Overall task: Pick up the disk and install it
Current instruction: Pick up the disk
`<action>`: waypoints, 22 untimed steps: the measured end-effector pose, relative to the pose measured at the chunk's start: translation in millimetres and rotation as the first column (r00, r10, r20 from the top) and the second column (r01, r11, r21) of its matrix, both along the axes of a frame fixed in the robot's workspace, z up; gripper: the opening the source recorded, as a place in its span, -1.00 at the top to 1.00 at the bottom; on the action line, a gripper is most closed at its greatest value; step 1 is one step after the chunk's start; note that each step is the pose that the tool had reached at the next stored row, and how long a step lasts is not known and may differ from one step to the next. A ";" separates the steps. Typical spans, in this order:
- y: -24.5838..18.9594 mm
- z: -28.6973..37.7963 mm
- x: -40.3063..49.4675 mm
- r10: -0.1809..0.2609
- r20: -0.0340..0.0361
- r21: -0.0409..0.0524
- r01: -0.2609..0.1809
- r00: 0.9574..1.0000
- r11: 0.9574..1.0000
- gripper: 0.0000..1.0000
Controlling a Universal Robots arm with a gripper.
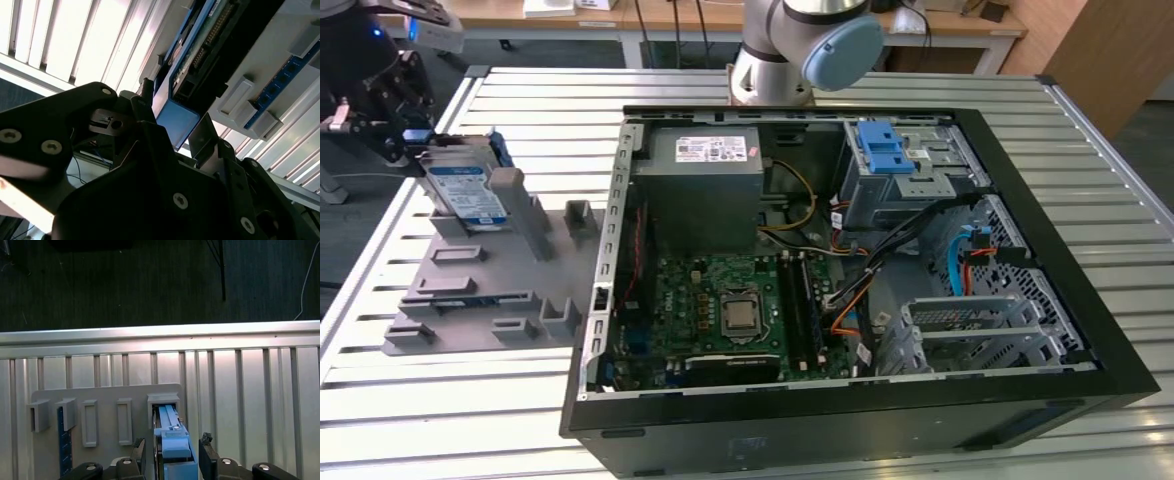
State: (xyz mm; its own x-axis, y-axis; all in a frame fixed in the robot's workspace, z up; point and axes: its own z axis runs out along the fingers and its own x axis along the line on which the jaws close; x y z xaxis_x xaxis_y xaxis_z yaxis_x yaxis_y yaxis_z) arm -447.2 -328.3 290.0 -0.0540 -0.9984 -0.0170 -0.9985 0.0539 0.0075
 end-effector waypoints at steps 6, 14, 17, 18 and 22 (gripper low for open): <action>0.0 -0.6 0.0 0.004 0.000 0.000 -0.004 1.000 1.000 -0.08; 0.0 -2.4 0.0 0.004 0.000 0.000 -0.004 1.000 1.000 -0.08; 0.0 -2.6 0.0 0.004 0.000 0.000 -0.004 1.000 1.000 -0.05; 0.0 -2.7 0.0 0.004 0.000 0.000 -0.004 1.000 1.000 0.08; 0.0 -2.9 0.0 0.004 0.000 0.000 -0.004 1.000 1.000 0.08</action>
State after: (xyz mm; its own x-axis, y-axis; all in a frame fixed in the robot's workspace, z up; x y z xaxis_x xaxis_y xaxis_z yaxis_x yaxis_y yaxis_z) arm -447.2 -328.3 287.1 -0.0502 -0.9986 -0.0171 -0.9987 0.0501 0.0075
